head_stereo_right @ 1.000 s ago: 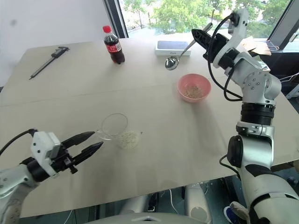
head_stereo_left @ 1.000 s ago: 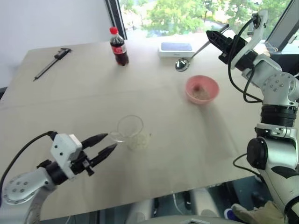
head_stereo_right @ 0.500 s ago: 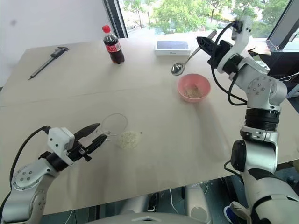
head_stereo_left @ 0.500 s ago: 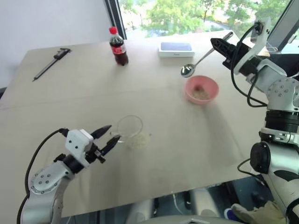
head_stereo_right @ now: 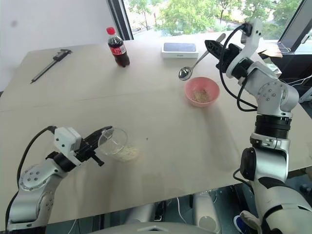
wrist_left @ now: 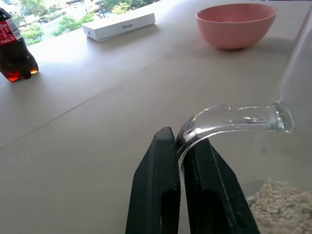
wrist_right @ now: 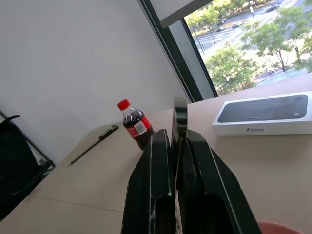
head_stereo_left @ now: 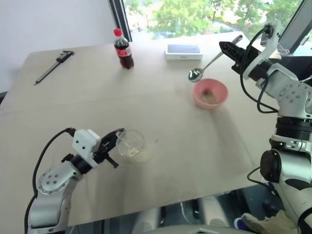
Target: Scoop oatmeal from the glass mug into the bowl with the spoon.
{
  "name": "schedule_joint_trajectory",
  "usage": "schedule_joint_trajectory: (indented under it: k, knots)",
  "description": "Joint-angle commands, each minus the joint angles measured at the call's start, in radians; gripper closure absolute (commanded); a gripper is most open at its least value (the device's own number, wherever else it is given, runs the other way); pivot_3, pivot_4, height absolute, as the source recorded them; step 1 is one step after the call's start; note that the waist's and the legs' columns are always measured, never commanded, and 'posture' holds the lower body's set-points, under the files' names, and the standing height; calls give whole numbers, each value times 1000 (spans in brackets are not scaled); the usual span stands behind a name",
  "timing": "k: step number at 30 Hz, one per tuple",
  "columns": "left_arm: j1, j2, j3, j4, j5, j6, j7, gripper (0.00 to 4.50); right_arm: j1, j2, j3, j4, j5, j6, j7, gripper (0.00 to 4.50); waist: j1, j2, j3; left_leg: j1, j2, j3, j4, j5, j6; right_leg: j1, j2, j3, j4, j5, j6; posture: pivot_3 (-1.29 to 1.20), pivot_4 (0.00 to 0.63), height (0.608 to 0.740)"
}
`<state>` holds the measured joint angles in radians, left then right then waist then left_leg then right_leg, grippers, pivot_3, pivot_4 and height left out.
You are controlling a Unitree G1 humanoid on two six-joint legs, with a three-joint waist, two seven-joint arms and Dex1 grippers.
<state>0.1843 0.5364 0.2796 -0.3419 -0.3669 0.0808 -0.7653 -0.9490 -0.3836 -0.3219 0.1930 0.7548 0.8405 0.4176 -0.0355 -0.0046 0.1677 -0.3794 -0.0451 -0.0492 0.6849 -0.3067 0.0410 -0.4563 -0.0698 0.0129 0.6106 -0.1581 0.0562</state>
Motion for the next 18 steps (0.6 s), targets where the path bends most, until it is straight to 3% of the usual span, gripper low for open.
schedule_joint_trajectory:
  k: [1,8,18]
  knots:
    - [-27,17,4,37,37,0,37,4483,-9,1,-23,-62,27,-8,-7,4500,0,0,0,0,0,0,0,0,0,0,0,0,0,0,0,0,150,740]
    - [-219,6,-3,136,67,76,182,4483,-47,35,-22,-96,63,12,-25,4500,1,0,0,1,0,-1,1,0,0,0,0,0,2,0,0,0,150,740]
    - [-571,7,-144,400,231,-77,204,4483,-138,152,68,-194,180,115,-15,4500,-3,0,0,-1,-1,-1,2,0,0,-1,0,0,7,0,0,0,150,740]
